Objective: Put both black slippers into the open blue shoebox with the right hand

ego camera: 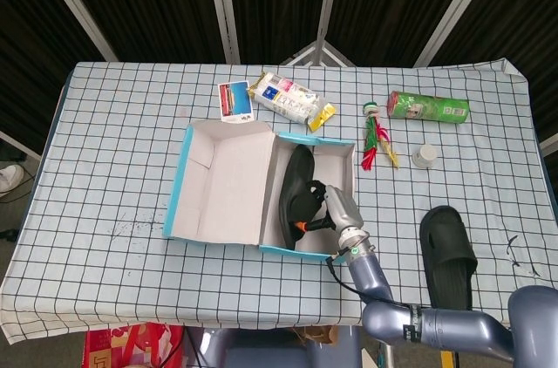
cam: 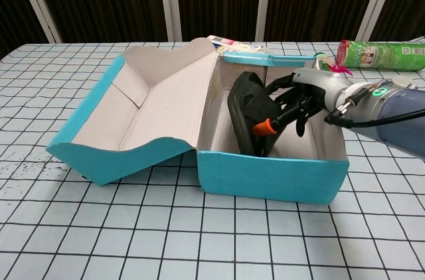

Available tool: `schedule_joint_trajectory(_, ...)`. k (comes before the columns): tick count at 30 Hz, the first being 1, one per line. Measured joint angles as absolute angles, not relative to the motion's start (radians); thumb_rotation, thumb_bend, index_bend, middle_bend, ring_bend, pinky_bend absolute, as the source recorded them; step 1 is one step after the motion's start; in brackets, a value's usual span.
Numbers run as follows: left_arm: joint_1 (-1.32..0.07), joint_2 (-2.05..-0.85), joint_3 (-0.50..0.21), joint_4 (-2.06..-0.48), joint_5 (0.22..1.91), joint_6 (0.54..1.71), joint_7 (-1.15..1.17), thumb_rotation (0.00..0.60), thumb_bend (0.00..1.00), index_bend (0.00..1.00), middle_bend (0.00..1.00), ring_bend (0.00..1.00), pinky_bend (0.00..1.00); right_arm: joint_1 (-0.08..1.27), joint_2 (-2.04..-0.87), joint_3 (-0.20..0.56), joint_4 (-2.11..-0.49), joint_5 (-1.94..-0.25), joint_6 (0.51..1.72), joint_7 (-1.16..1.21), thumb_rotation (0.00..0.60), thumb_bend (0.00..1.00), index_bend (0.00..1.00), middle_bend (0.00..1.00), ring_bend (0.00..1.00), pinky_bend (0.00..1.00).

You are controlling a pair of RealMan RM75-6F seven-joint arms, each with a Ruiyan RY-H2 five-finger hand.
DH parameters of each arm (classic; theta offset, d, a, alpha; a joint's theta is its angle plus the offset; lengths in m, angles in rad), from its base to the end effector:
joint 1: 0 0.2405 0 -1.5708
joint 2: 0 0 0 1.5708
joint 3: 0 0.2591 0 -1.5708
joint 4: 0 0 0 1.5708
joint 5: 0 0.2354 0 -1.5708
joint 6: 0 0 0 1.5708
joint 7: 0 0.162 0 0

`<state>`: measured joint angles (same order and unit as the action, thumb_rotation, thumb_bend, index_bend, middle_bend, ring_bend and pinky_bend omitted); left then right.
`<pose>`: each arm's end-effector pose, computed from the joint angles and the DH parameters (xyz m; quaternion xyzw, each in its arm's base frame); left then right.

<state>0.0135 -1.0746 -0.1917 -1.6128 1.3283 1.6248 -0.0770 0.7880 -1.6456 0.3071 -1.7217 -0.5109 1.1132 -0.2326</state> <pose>-0.3486 0.1929 0.2072 -0.4564 -0.3661 -0.4256 0.6903 -0.1057 -0.3405 -0.0699 0.5181 -0.6748 0.3939 0.3478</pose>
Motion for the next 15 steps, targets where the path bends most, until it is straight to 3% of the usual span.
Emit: schedule_joint_trajectory(15,0.014,-1.073,-0.193,-1.612,1.326,1.625,-0.081,0.600,0.37,0.10,0.06,0.03,0.13,0.795,-1.679,0.277,-1.688,-0.516,1.116,-0.313,0.600,0.56,0.68,0.53,0.66,0.64)
